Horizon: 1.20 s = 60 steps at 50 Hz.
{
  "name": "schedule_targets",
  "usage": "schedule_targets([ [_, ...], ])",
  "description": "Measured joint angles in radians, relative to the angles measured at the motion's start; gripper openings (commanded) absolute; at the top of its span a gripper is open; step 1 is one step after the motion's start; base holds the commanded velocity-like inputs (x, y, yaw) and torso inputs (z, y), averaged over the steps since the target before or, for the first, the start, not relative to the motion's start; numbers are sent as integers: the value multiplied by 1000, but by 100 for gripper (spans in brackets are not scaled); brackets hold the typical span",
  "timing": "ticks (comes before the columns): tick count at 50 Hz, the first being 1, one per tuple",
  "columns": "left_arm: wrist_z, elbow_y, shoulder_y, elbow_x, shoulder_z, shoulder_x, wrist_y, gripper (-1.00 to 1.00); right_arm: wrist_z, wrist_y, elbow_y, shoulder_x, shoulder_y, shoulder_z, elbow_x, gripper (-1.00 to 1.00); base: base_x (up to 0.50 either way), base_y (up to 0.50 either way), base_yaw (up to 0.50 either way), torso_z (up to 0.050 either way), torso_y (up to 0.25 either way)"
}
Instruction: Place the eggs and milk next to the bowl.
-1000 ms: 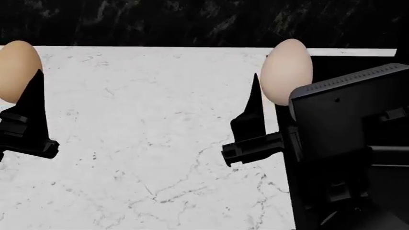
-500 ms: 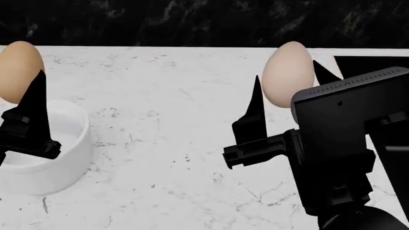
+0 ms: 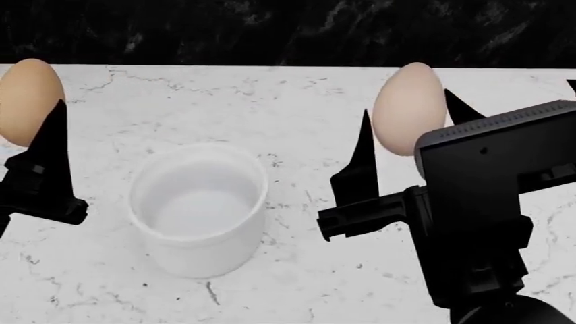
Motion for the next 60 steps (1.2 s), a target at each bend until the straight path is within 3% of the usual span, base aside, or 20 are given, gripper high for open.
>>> schedule_targets([
  [5, -1, -2, -2, 1, 3, 1, 0, -100, 1, -6, 0, 3, -8, 5, 1, -100, -1, 500, 0, 0, 0],
  [42, 5, -19, -12, 4, 21, -7, -2, -100, 4, -29, -6, 10, -35, 26, 22, -100, 96, 0, 0, 0, 0],
  [60, 160, -92, -84, -73, 83, -124, -143, -100, -4, -36, -12, 18, -60, 41, 52, -100, 0, 0, 0, 0, 0],
])
